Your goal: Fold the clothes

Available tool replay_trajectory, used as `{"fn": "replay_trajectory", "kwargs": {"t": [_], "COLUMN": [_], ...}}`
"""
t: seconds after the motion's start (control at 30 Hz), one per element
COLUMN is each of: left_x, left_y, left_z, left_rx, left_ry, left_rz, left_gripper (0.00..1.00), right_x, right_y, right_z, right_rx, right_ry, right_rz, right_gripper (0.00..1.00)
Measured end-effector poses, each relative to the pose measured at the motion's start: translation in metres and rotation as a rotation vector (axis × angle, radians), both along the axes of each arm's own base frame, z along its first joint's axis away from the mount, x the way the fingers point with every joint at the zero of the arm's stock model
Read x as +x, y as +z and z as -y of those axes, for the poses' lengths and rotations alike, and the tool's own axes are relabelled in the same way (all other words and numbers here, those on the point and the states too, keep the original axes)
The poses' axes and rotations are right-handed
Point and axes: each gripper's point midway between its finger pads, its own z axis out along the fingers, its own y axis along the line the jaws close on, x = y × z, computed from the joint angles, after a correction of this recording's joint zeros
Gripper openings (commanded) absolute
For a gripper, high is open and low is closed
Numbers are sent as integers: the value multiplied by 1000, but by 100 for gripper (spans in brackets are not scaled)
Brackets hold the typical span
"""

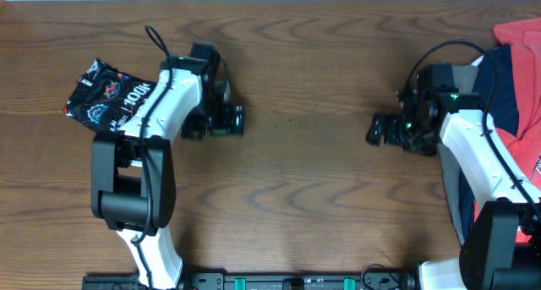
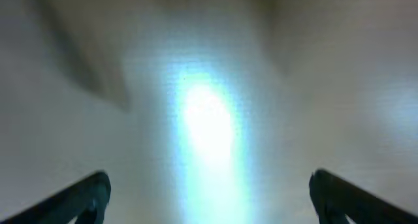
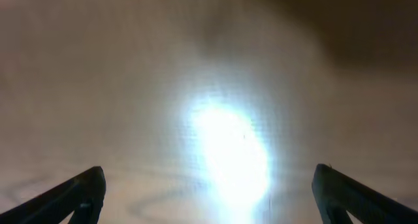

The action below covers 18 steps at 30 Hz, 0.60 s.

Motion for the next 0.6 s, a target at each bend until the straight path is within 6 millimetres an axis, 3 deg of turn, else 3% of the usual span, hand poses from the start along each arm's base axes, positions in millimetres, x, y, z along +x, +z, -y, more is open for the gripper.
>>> {"fn": "replay_trajectory", "kwargs": {"t": [0.13, 0.3, 0.47, 0.6], "left_x": [-48, -75, -85, -75], "left_y": [11, 20, 25, 41], "left_z": [-8, -13, -15, -9], "left_rx": [42, 61, 46, -4], "left_ry": [2, 2, 0, -8], "left_rz": [-202, -308, -222, 37], "left_gripper": [98, 98, 98, 98], "right_x": [-36, -68, -67, -52], "right_y": [0, 4, 5, 17], "right_z": [-6, -10, -9, -8], "right_rx": [38, 60, 57, 32], "right_ry": [1, -2, -1, 2], "right_rz": [-149, -284, -260, -39], "right_gripper": [99, 99, 99, 99]}}
